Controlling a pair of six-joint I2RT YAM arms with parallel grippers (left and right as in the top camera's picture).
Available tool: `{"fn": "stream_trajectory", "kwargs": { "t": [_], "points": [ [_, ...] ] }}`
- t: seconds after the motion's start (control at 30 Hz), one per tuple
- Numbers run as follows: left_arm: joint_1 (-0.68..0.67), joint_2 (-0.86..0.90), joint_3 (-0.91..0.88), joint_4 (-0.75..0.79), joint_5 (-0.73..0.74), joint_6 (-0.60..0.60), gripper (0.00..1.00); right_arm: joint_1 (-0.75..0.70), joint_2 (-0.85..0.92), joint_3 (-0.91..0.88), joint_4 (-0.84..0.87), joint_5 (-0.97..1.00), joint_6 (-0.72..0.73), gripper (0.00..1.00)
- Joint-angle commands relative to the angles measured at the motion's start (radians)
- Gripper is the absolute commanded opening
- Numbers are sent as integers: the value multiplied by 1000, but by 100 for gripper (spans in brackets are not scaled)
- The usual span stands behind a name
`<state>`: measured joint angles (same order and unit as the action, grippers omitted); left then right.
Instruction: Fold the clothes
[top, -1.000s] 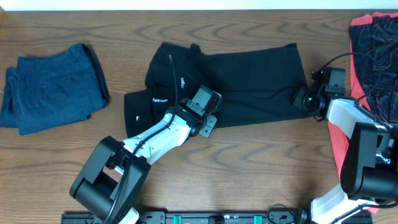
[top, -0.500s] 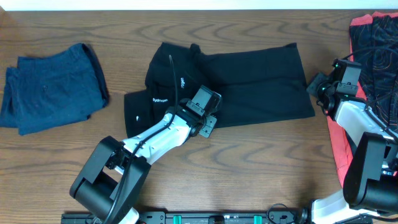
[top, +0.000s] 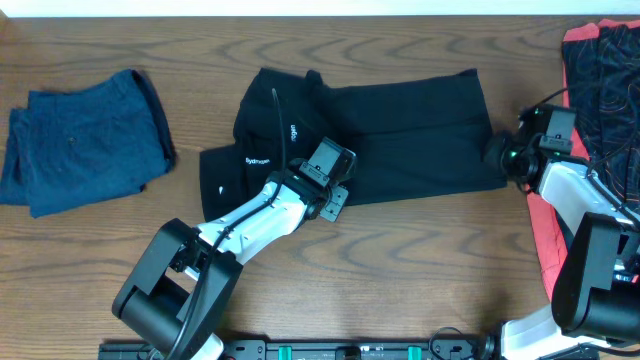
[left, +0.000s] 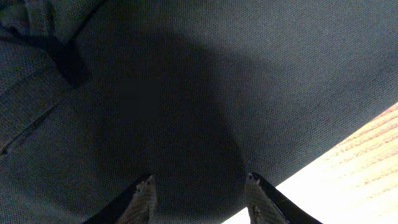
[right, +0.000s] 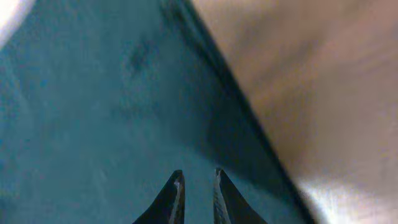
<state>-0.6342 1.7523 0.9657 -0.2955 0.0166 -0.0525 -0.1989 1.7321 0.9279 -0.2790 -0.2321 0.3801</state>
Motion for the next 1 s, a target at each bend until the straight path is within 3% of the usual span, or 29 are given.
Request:
{"fn": "stream_trajectory", "kwargs": {
  "t": [0.0,0.13,0.33,0.53,0.63,0.83,0.97],
  "points": [
    [0,6,-11,-19,-1,-6,49,-3,-18,7,-78,63,-30,15],
    [0,6,-11,-59,-1,-6,48,-4,-17,4,-171,217,-37,15],
    [0,6,-12,-104,-1,-40,49,-4,-17,0,-205,229,-134,15],
    [0,5,-12,-194,-1,-127,49,-4,-17,0,-307,277,-134,13],
    [1,-13,-12,-253,-3,-129,44,-5,-17,0,-371,327,-108,10],
    [8,-132,-12,-290,-172,-130,44,-11,-39,4,-384,347,-89,10],
    [61,-201,-12,-283,-190,-151,44,-11,-111,27,-378,291,-89,12]
  ]
}}
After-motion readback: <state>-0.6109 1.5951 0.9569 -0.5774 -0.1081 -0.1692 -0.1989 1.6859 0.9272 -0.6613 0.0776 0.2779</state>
